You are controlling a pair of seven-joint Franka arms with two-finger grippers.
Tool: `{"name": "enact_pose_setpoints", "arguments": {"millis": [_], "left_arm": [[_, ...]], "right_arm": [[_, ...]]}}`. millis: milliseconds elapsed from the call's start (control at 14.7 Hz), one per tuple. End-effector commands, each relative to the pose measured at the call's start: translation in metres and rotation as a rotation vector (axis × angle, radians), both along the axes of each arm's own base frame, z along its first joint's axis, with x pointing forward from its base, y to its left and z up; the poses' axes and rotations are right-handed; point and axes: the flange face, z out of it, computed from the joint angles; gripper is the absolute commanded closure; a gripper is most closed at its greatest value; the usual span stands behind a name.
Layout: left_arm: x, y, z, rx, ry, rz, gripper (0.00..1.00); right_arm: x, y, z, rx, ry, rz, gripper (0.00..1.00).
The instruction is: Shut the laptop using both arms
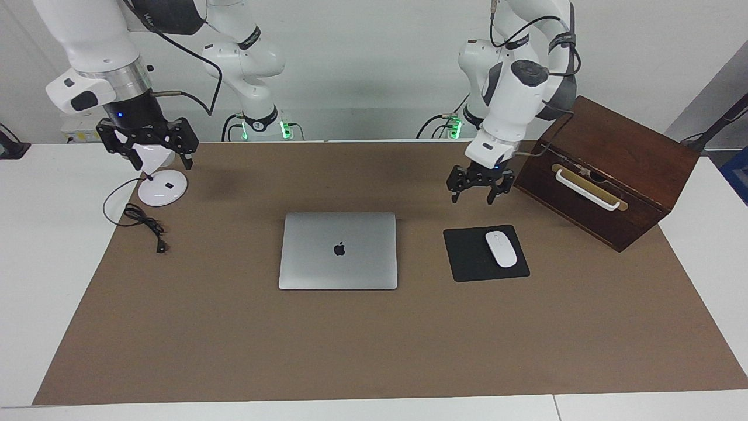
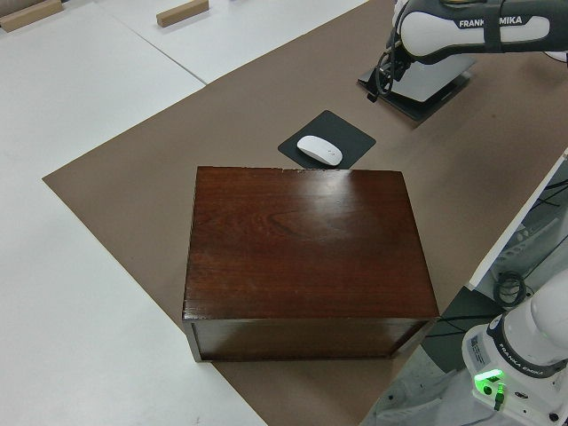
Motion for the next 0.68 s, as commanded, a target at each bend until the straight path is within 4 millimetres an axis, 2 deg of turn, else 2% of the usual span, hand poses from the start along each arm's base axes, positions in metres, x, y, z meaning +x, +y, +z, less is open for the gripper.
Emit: {"name": "enact_pose_setpoints", "arguments": {"millis": [0,204,408,612], "left_arm": [[0.014,0.048,0.040,-0.003,-0.003,0.082,0.00],[0.032,0.106,0.077,0.004,-0.014,0.184,0.00],[0.039,0.150,0.114,0.031,-0.042,0.247,0.00],[0.047,0.161,0.148,0.037,-0.016,0.262,0.00]], "right_arm": [[-0.004,0.000,0.001,-0.024,-0.016,0.027,0.00],[-0.004,0.000,-0.001,-0.013,-0.012,0.018,0.00],[-0.005,0.000,-0.002,-0.003,-0.005,0.005,0.00],[-0.005,0.001,-0.005,0.008,0.008,-0.019,0.00]]}}
